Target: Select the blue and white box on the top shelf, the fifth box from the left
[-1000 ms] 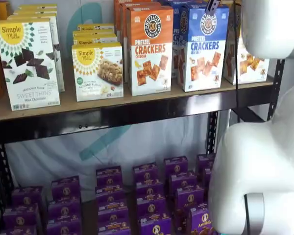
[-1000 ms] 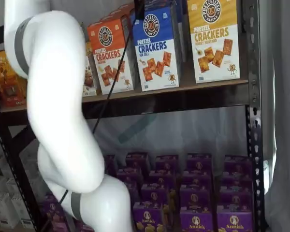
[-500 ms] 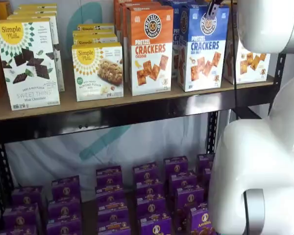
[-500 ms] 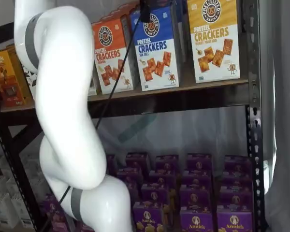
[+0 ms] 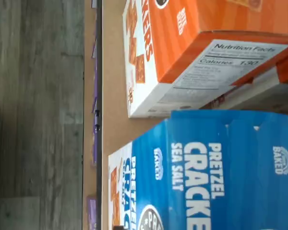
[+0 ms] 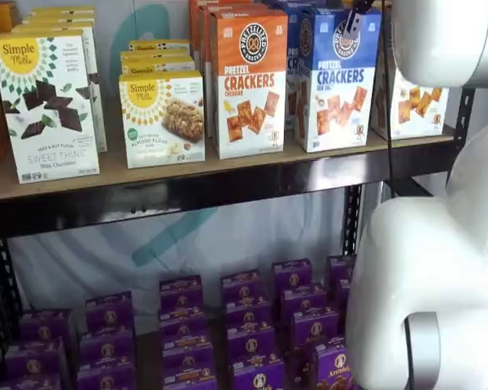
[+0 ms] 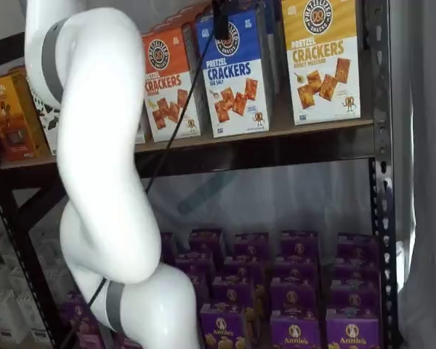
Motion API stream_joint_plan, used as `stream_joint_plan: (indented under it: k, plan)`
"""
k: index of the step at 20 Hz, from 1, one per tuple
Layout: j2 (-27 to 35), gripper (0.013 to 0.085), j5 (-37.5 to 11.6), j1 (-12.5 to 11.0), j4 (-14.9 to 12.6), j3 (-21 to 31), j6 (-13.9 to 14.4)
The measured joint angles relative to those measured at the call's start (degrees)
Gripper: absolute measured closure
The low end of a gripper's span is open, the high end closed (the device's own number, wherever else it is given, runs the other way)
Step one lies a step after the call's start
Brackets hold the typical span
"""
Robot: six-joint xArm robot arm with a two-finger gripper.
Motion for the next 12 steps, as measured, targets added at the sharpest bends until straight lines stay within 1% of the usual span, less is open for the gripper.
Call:
stream_joint_plan:
  k: [7, 10, 12]
  plan:
    - [-0.84, 0.013, -0.07, 1.93, -4.77, 1.29, 0.05]
    - [-1.08, 0.013, 0.2, 2.24, -5.63, 1.77, 0.06]
    - [-1.06, 0.013, 0.68, 2.21, -5.73, 1.78, 0.01]
